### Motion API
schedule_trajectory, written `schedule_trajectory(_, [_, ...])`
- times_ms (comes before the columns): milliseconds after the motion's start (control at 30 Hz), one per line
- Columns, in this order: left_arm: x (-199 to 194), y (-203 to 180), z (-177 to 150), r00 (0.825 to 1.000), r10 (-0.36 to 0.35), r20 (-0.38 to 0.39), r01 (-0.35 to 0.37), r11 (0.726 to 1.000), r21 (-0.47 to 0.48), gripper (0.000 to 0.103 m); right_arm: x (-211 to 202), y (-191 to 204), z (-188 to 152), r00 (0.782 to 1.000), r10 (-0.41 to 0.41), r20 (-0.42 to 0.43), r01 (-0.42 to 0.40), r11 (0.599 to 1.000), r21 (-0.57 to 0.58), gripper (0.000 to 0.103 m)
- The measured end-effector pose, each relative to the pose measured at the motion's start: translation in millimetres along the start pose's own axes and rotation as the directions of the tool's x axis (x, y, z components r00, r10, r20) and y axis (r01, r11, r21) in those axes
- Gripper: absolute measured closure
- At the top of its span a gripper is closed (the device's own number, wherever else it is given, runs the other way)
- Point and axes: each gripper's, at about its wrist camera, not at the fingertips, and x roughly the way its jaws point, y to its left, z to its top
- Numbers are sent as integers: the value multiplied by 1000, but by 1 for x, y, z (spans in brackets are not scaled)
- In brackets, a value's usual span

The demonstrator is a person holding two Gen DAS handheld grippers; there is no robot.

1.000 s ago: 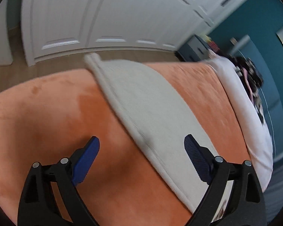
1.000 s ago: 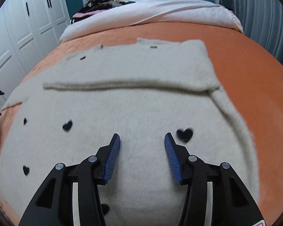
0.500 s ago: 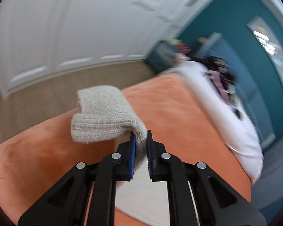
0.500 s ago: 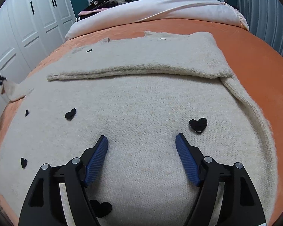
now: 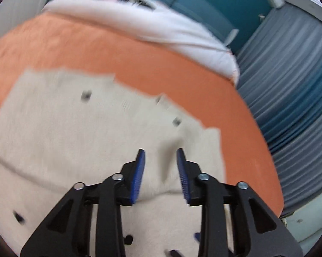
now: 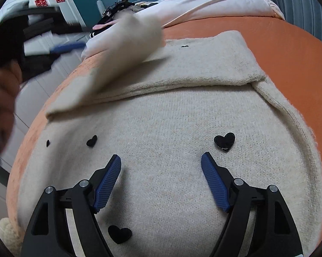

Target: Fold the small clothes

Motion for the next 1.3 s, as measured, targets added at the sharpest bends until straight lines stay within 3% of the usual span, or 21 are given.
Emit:
schedule_trajectory(67, [-1, 29, -14, 1000, -9, -16, 7, 993, -115, 67, -15, -5, 12, 999, 21, 33, -23, 998, 51, 27])
schedule_trajectory(200, [-49, 95, -14, 992, 79, 100, -48, 960, -277, 40, -27, -9, 57, 995, -2, 103, -4, 998, 57, 27])
schedule_trajectory(300, [-72, 148, -12, 980, 163, 113, -103, 907, -409, 36, -2, -16, 91, 998, -25, 51, 19, 993, 114, 27])
schedule_trajectory(400, [-78, 185, -9, 979, 171, 106, -86, 833, -547, 33, 34, -21, 108, 1000, -24, -17, 27, 984, 175, 27])
schedule_trajectory(433, [-76, 194, -9, 980, 171, 102, -82, 813, -577, 32, 47, -20, 110, 999, -35, -42, 42, 981, 191, 32])
schedule_trajectory(467, [-72, 201, -8, 982, 164, 94, -76, 797, -599, 33, 57, -18, 112, 997, -41, -61, 52, 980, 191, 52])
schedule_trajectory(500, [-66, 202, -13, 984, 154, 91, -67, 791, -609, 38, 66, -13, 116, 995, -46, -85, 61, 981, 183, 63])
schedule_trajectory(533, [-62, 202, -11, 987, 139, 86, -57, 786, -615, 57, 73, -9, 119, 994, -51, -101, 67, 983, 169, 91])
schedule_trajectory(600, [-57, 196, 2, 990, 107, 95, -29, 800, -600, 86, 63, 5, 138, 998, -30, -50, 36, 990, 136, 93])
schedule_trajectory(633, [-62, 185, 13, 986, 100, 133, -6, 818, -576, 94, 47, 14, 151, 1000, 5, 11, -6, 993, 114, 94])
schedule_trajectory(700, [-85, 168, 29, 967, 103, 235, 32, 861, -508, 94, 3, 33, 178, 984, 74, 159, -85, 994, 62, 94])
schedule_trajectory(733, [-97, 157, 38, 952, 104, 288, 46, 883, -468, 94, -22, 38, 189, 965, 107, 241, -119, 992, 35, 94])
schedule_trajectory(800, [-107, 148, 45, 933, 105, 344, 55, 904, -425, 94, -47, 34, 196, 935, 117, 334, -126, 992, 7, 94])
schedule_trajectory(867, [-96, 149, 43, 936, 142, 321, -1, 915, -403, 94, -30, 11, 191, 950, 31, 312, -44, 998, 36, 94])
schedule_trajectory(933, [-70, 162, 29, 950, 209, 232, -100, 907, -409, 94, 33, -37, 173, 989, -89, 117, 73, 988, 137, 94])
schedule_trajectory(1000, [-46, 183, 9, 965, 228, 126, -151, 883, -444, 96, 76, -70, 149, 987, -147, -66, 158, 964, 214, 94])
schedule_trajectory(1033, [-39, 190, 2, 967, 239, 92, -171, 870, -462, 99, 76, -72, 143, 989, -138, -52, 146, 967, 209, 94])
schedule_trajectory(1100, [-49, 189, -5, 965, 232, 122, -151, 873, -463, 99, 61, -64, 143, 992, -122, 2, 120, 976, 179, 93])
schedule_trajectory(1167, [-70, 180, -6, 971, 164, 177, -61, 876, -478, 97, 52, -57, 147, 993, -118, 26, 113, 982, 150, 93])
schedule_trajectory(1200, [-79, 173, -9, 970, 143, 199, -30, 875, -482, 92, 51, -55, 147, 992, -120, 29, 114, 983, 145, 93])
schedule_trajectory(1300, [-81, 155, -20, 978, 86, 190, 20, 870, -493, 57, 50, -57, 146, 995, -99, 32, 92, 982, 165, 92])
